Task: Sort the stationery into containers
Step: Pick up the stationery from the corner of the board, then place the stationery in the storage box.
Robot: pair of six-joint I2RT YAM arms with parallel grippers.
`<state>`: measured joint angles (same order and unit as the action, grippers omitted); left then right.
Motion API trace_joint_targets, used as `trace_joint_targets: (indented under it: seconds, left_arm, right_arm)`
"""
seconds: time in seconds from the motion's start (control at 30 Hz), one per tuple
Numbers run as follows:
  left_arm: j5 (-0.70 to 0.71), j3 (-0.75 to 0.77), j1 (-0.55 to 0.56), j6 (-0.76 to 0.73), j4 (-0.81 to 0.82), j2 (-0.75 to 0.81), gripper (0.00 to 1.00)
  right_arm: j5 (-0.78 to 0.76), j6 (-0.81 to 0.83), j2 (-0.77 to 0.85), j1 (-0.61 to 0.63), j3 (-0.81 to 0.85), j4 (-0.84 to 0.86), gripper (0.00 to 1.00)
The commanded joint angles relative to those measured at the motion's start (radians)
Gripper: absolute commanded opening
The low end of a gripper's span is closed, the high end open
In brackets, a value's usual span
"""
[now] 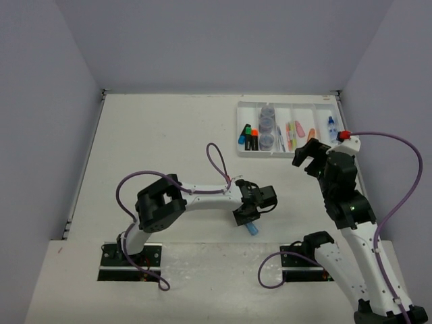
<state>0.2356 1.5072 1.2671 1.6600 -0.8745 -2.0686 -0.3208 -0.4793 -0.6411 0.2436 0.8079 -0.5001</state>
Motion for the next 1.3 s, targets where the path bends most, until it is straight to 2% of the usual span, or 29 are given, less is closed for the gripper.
trace_joint_targets:
  seconds: [0.0,0.03,0.07,0.2,0.33,0.43,0.47,0.53,0.6,0.77,0.9,1.07,1.17,1.27]
  left_arm:
    - [-0.048,-0.050,-0.008,0.018,0.000,-0.003,0.25]
    - [-0.050,-0.081,-0.009,0.021,0.014,0.009,0.06]
    - [-0.050,-0.099,-0.012,0.024,0.025,0.024,0.00]
    - [0.001,-0.149,-0.026,0.009,0.021,0.090,0.00]
    - [0.203,-0.165,-0.026,-0.034,-0.063,0.215,0.00]
    - [0.363,-0.262,-0.026,-0.048,-0.078,0.418,0.00]
    - [0.390,-0.299,-0.026,-0.074,-0.036,0.484,0.00]
    - [0.434,-0.356,-0.026,-0.131,0.026,0.640,0.00]
    - [0.444,-0.440,-0.026,-0.187,0.133,0.756,0.00]
    - [0.428,-0.525,-0.026,-0.254,0.267,0.934,0.00]
    - [0.416,-0.511,-0.025,-0.282,0.275,0.960,0.00]
    - [0.396,-0.491,-0.025,-0.304,0.286,0.956,0.00]
    - [0.392,-0.487,-0.025,-0.315,0.293,0.956,0.00]
    - [0.376,-0.491,-0.025,-0.334,0.308,0.956,0.00]
  right_arm:
    - [0.055,-0.003,0.012,-0.003,-0.014,0.057,0.99]
    - [0.086,0.000,0.012,-0.002,-0.018,0.065,0.99]
    - [0.109,0.007,0.013,-0.002,-0.023,0.073,0.99]
    - [0.298,0.056,0.025,-0.003,-0.054,0.123,0.99]
    - [0.759,0.058,0.036,-0.002,-0.145,0.282,0.98]
    - [1.173,-0.034,-0.013,0.022,-0.283,0.522,0.87]
    - [1.198,-0.053,-0.023,0.049,-0.310,0.570,0.86]
    - [1.182,-0.055,-0.031,0.139,-0.340,0.613,0.87]
    - [1.090,-0.045,-0.030,0.215,-0.361,0.640,0.89]
    - [1.037,-0.090,-0.083,0.349,-0.376,0.793,0.87]
    - [0.970,-0.091,-0.157,0.451,-0.344,0.815,0.82]
    - [0.816,-0.061,-0.276,0.582,-0.269,0.783,0.70]
    - [0.746,-0.042,-0.290,0.615,-0.247,0.763,0.65]
    - [0.668,-0.046,-0.289,0.628,-0.235,0.756,0.56]
